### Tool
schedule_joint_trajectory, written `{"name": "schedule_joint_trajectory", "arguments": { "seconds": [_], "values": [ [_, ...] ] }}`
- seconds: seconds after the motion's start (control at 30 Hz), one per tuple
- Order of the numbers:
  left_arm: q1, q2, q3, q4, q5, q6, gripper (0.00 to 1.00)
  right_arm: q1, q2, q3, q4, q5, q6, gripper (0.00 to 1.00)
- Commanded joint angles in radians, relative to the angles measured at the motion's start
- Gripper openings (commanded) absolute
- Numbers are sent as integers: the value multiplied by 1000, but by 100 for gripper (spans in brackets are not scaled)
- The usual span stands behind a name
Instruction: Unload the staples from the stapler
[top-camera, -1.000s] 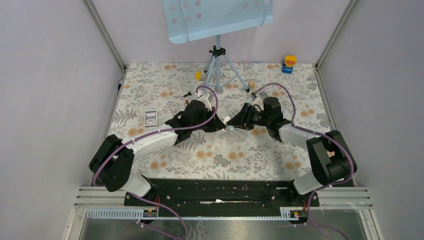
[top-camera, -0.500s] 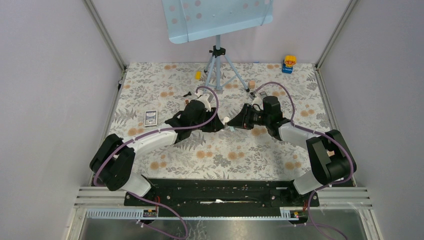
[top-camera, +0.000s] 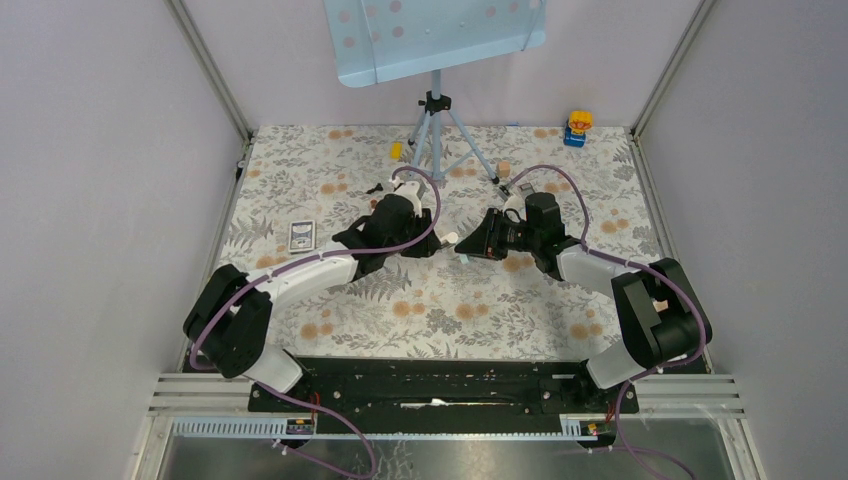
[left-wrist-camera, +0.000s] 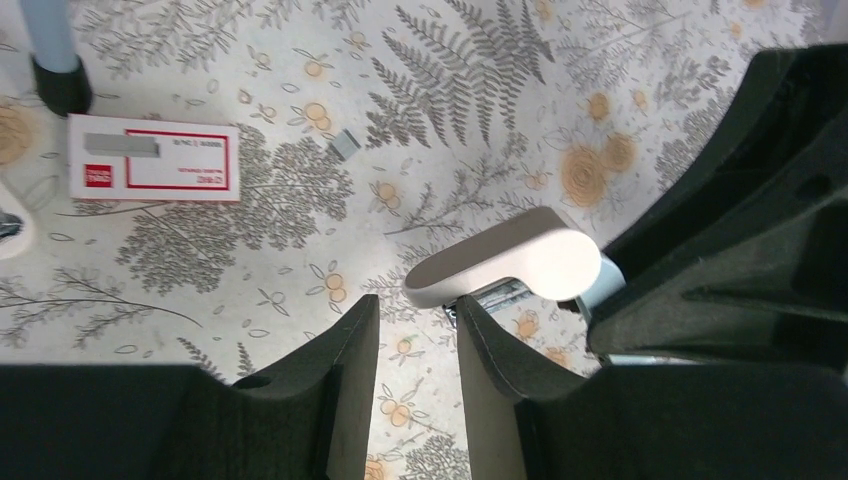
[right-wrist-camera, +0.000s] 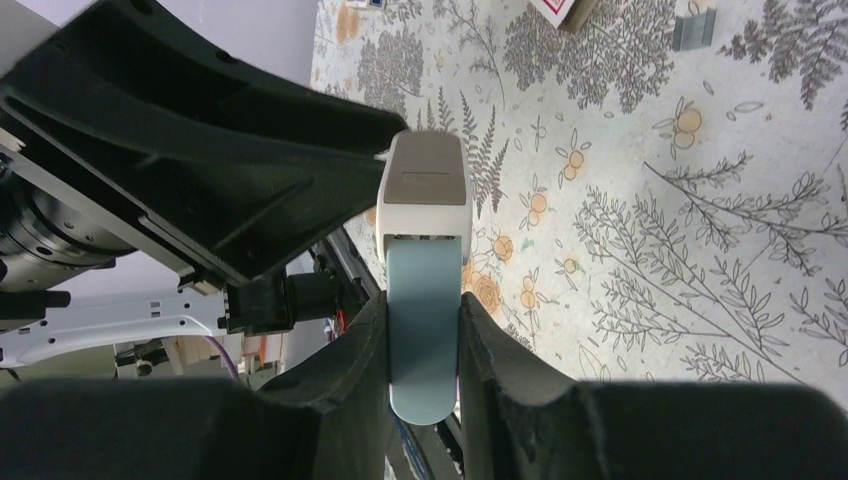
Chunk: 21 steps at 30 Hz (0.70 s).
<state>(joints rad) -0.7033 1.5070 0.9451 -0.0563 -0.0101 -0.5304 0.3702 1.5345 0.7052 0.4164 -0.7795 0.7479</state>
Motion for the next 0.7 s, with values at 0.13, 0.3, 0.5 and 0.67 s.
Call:
{"name": "schedule_joint_trajectory", "arguments": {
  "seconds": [0.13, 0.3, 0.5, 0.67],
  "values": [
    [6, 76, 72, -9, -80, 34, 36, 7, -10, 22, -7, -164, -52, 0],
    [6, 118, 108, -7, -57, 36, 36, 7, -8, 30, -61, -191, -108, 0],
    [5, 147, 121, 5, -36, 29, 35, 7, 9, 41, -65, -171, -116, 0],
    [6, 153, 120, 5, -41, 29, 35, 7, 30, 47, -33, -88, -75, 0]
  ]
}}
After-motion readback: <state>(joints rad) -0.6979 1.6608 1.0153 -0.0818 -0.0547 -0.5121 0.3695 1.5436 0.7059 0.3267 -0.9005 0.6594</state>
